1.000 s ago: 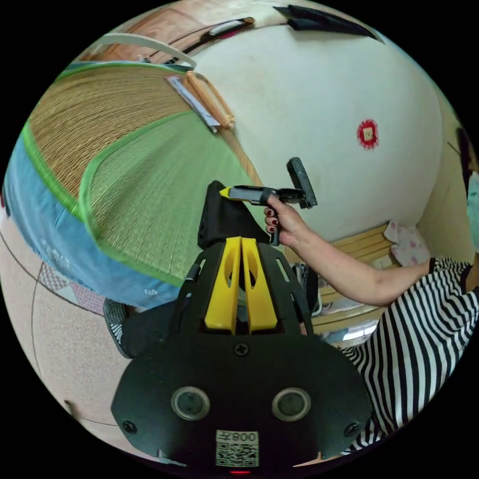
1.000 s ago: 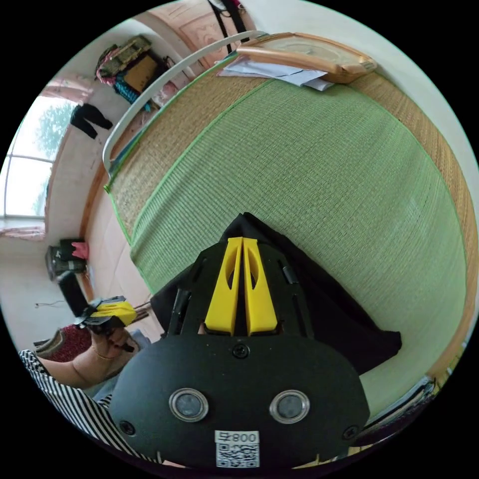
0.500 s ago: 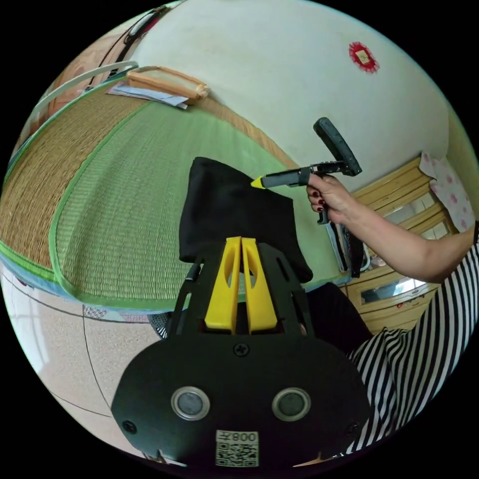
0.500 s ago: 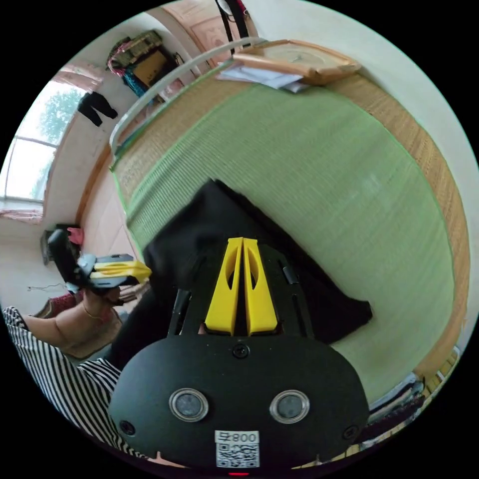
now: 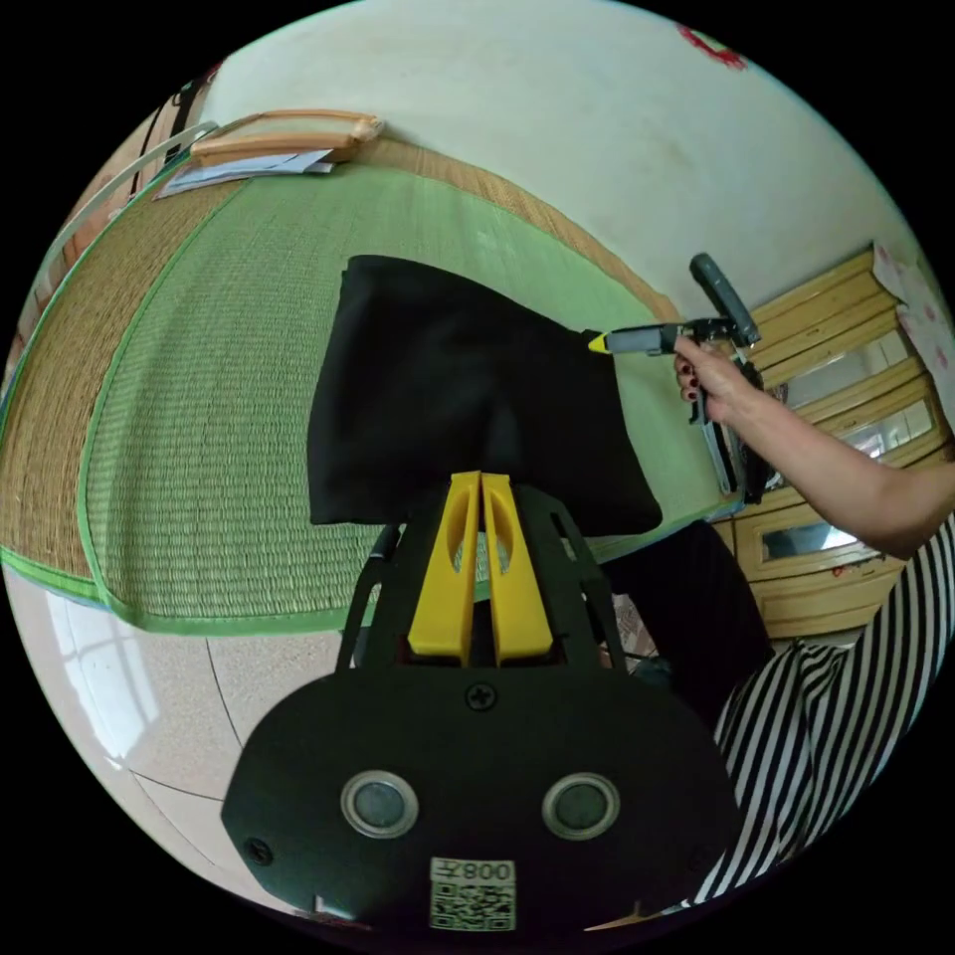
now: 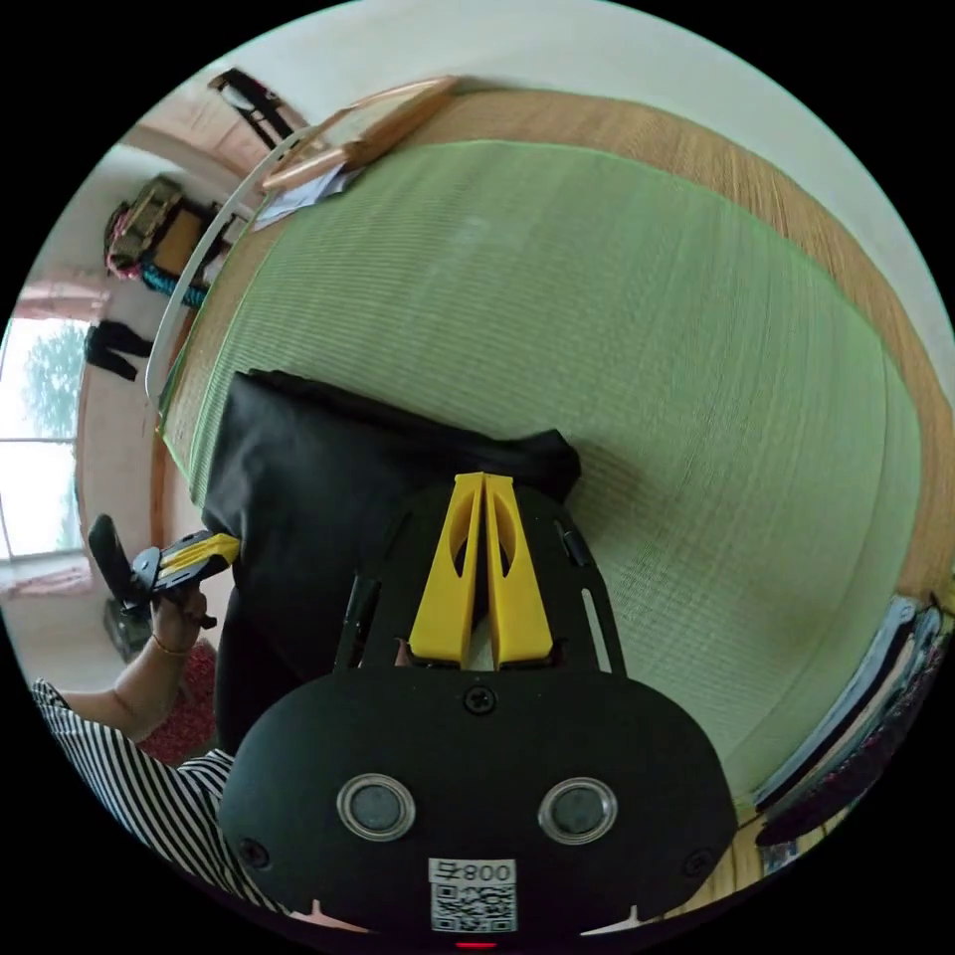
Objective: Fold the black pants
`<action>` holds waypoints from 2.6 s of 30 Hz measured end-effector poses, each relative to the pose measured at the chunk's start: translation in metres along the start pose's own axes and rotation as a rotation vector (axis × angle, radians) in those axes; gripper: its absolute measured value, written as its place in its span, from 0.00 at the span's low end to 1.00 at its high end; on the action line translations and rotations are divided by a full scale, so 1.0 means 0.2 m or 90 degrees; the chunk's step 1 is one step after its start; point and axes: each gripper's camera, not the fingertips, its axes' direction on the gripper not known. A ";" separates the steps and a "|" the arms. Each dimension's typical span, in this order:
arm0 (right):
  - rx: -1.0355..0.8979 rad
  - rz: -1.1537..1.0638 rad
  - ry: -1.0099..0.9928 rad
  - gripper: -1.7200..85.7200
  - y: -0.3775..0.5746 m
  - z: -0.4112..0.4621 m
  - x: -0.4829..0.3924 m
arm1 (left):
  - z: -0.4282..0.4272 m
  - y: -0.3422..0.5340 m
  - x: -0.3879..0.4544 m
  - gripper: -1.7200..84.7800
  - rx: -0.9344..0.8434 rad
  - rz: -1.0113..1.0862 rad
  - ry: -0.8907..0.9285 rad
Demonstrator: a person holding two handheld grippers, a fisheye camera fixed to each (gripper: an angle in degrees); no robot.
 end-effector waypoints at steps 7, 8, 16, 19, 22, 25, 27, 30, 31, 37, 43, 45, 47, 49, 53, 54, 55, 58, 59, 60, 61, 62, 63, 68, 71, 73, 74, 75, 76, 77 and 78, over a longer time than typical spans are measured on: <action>0.045 -0.009 -0.041 0.02 0.05 -0.14 0.10 | 0.16 0.07 0.19 0.02 -0.016 0.012 0.002; 0.044 -0.005 -0.049 0.02 0.06 -0.15 0.12 | 0.24 0.07 0.19 0.02 -0.044 0.009 -0.018; 0.103 -0.025 -0.094 0.02 0.30 -0.36 0.16 | 0.41 0.17 0.27 0.02 -0.044 0.003 -0.039; 0.098 -0.016 -0.079 0.02 0.19 -0.39 0.20 | 0.49 0.19 0.27 0.02 -0.045 -0.008 -0.036; 0.042 0.022 -0.062 0.02 0.06 -0.32 0.28 | 0.58 0.22 0.25 0.02 -0.054 -0.017 -0.040; 0.043 0.035 -0.089 0.02 0.03 -0.36 0.34 | 0.64 0.26 0.25 0.02 -0.054 -0.018 -0.037; 0.045 0.024 -0.084 0.02 0.05 -0.41 0.34 | 0.65 0.28 0.25 0.02 -0.051 -0.021 -0.036; 0.055 -0.041 -0.104 0.02 0.16 -0.54 0.28 | 0.66 0.33 0.29 0.02 -0.041 0.007 -0.021; 0.043 -0.072 -0.138 0.02 0.25 -0.56 0.24 | 0.67 0.35 0.32 0.02 -0.040 0.024 -0.021; -0.109 -0.162 -0.168 0.02 0.69 -0.37 0.03 | 0.83 0.42 0.26 0.02 -0.076 0.021 -0.056; -0.037 -0.110 -0.232 0.02 0.72 -0.55 0.11 | 0.75 0.50 0.24 0.02 -0.057 0.027 -0.074; -0.074 -0.120 -0.213 0.02 0.73 -0.51 0.10 | 0.78 0.53 0.19 0.02 -0.080 0.014 -0.068; -0.076 -0.098 -0.232 0.02 0.73 -0.49 0.13 | 0.77 0.56 0.13 0.02 -0.076 -0.012 -0.045; -0.054 -0.058 -0.276 0.02 0.73 -0.55 0.20 | 0.71 0.59 0.13 0.02 -0.057 -0.009 -0.043; -0.044 -0.035 -0.283 0.03 0.76 -0.63 0.28 | 0.72 0.68 0.19 0.03 -0.088 0.014 0.042; -0.038 -0.011 -0.309 0.03 0.78 -0.64 0.33 | 0.74 0.69 0.20 0.03 -0.101 0.015 0.061; -0.034 0.014 -0.347 0.03 0.79 -0.64 0.39 | 0.79 0.70 0.21 0.04 -0.127 0.008 0.095; -0.027 0.062 -0.413 0.05 0.82 -0.65 0.49 | 0.92 0.73 0.21 0.06 -0.171 -0.032 0.178; -0.027 0.069 -0.420 0.05 0.83 -0.65 0.50 | 0.96 0.74 0.20 0.07 -0.183 -0.053 0.200; -0.031 0.085 -0.430 0.06 0.83 -0.65 0.53 | 0.98 0.74 0.19 0.08 -0.185 -0.063 0.213; -0.041 0.101 -0.439 0.08 0.83 -0.64 0.56 | 1.00 0.74 0.16 0.09 -0.188 -0.084 0.239; -0.044 0.109 -0.446 0.09 0.83 -0.65 0.57 | 1.02 0.75 0.13 0.10 -0.192 -0.110 0.262; -0.041 0.124 -0.462 0.10 0.83 -0.65 0.60 | 1.02 0.75 0.11 0.10 -0.189 -0.120 0.272; -0.044 0.152 -0.507 0.12 0.81 -0.68 0.68 | 0.92 0.78 0.00 0.05 -0.174 -0.152 0.305; -0.042 0.166 -0.538 0.12 0.79 -0.69 0.71 | 0.81 0.79 -0.04 0.03 -0.167 -0.152 0.311; -0.031 0.182 -0.569 0.12 0.77 -0.69 0.73 | 0.76 0.79 -0.06 0.03 -0.167 -0.141 0.307; -0.028 0.187 -0.575 0.12 0.77 -0.69 0.74 | 0.72 0.79 -0.07 0.03 -0.164 -0.137 0.307; -0.025 0.193 -0.585 0.12 0.77 -0.69 0.75 | 0.70 0.79 -0.08 0.03 -0.164 -0.134 0.305; -0.027 0.192 -0.591 0.12 0.76 -0.69 0.75 | 0.66 0.79 -0.09 0.03 -0.164 -0.130 0.301; -0.030 0.189 -0.592 0.12 0.76 -0.70 0.74 | 0.62 0.79 -0.10 0.03 -0.161 -0.128 0.305; -0.034 0.187 -0.599 0.12 0.75 -0.69 0.74 | 0.60 0.79 -0.11 0.03 -0.159 -0.126 0.309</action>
